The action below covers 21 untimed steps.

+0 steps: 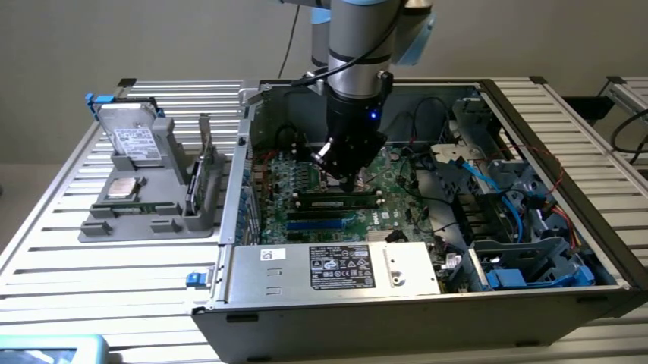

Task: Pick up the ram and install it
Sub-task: 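Press down the ram until it locks into place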

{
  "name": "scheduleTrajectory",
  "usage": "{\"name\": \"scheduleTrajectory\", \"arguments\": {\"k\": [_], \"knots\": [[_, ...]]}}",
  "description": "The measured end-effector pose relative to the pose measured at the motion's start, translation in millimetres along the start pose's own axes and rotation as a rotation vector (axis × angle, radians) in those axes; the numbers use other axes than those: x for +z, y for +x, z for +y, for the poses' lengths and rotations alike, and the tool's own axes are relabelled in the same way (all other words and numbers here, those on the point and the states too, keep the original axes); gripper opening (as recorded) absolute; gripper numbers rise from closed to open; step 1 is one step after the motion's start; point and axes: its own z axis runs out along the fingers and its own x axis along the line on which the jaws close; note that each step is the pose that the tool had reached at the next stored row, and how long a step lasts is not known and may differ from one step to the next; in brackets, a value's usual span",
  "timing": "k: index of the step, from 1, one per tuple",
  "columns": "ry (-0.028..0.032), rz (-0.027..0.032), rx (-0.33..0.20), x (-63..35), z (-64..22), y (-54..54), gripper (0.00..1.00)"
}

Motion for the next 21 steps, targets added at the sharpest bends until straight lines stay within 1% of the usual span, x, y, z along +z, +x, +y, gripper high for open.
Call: {"name": "scheduleTrajectory", "arguments": {"k": [2,3,12,16,21], "knots": [[0.0031,-0.0058,0.071,0.0,0.0,0.0,0.11],[0.0038,-0.0073,0.088,0.0,0.0,0.0,0.11],[0.0068,-0.0133,0.189,0.0,0.0,0.0,0.11],[0.0075,-0.0144,0.236,0.0,0.0,0.0,0.11],[0.0073,-0.0132,0.294,-0.1,0.0,0.1,0.11]]}}
